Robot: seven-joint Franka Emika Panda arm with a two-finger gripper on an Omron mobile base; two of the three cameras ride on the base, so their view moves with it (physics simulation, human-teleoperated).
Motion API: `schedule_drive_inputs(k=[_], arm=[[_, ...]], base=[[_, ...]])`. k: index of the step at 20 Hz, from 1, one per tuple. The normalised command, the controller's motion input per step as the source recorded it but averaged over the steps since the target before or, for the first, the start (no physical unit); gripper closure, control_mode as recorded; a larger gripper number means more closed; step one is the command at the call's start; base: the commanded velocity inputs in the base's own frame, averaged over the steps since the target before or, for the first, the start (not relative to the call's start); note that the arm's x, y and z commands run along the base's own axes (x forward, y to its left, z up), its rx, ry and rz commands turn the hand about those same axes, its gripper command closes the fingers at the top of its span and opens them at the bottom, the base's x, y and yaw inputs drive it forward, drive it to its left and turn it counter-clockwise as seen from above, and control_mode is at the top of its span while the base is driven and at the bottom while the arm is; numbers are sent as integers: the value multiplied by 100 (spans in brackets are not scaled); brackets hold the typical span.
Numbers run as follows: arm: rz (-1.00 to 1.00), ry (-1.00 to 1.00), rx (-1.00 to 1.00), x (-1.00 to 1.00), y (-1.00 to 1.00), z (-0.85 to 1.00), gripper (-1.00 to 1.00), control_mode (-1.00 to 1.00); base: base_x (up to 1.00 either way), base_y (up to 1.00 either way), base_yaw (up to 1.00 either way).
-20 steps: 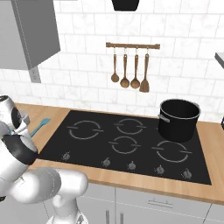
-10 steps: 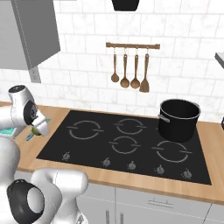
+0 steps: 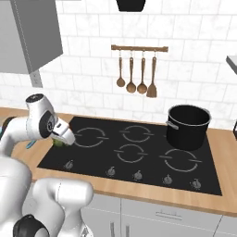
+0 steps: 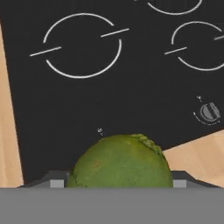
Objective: Put the onion and lime in the pot. Retrieve the spatula and lightly stir the vegetables in the pot.
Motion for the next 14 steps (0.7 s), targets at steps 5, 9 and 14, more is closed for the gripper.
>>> schedule_drive_inputs(k=[5,9,14], arm=[[0,0,0,0,0,0,100,100],[0,0,0,0,0,0,100,100],[0,0,0,0,0,0,100,100]], base=[[0,-100,3],[4,-100,2],[47,-84,-2]])
